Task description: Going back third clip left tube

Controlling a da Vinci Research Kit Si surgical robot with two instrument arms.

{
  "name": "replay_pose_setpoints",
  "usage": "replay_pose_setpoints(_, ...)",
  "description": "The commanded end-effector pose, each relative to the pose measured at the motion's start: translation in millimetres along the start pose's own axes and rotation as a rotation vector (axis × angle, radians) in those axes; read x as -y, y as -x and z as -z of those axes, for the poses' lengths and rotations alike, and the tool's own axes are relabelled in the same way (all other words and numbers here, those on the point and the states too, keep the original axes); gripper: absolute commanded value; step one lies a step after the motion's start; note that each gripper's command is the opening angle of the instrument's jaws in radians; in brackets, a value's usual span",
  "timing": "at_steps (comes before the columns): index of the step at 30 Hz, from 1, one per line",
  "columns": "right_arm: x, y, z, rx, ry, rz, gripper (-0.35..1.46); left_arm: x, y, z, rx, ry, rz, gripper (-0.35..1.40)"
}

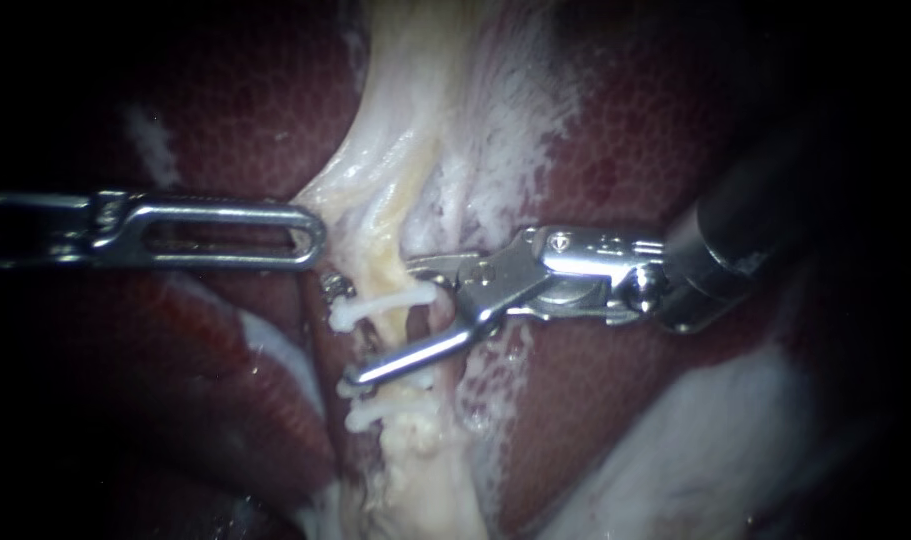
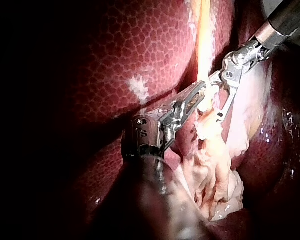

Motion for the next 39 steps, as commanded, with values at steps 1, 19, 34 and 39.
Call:
replay_pose_setpoints(1, 0.0, 0.0, 0.1, 0.001, -0.001, 0.014, 0.6, 0.0, 0.0, 0.0, 0.0, 0.0, 0.0, -0.35)
replay_pose_setpoints(19, 0.8, -1.0, 6.4, 0.006, 0.028, 0.025, 0.6, -0.5, 0.0, -0.1, 0.0, -0.001, 0.0, -0.35)
replay_pose_setpoints(34, 4.7, -2.8, 13.5, 0.038, 0.09, 0.036, 0.6, -0.9, -0.1, -0.6, 0.001, 0.001, -0.002, -0.35)
replay_pose_setpoints(39, 5.8, -3.6, 15.1, 0.045, 0.103, 0.039, 0.6, -1.0, -0.2, -0.8, 0.002, 0.002, -0.002, -0.35)
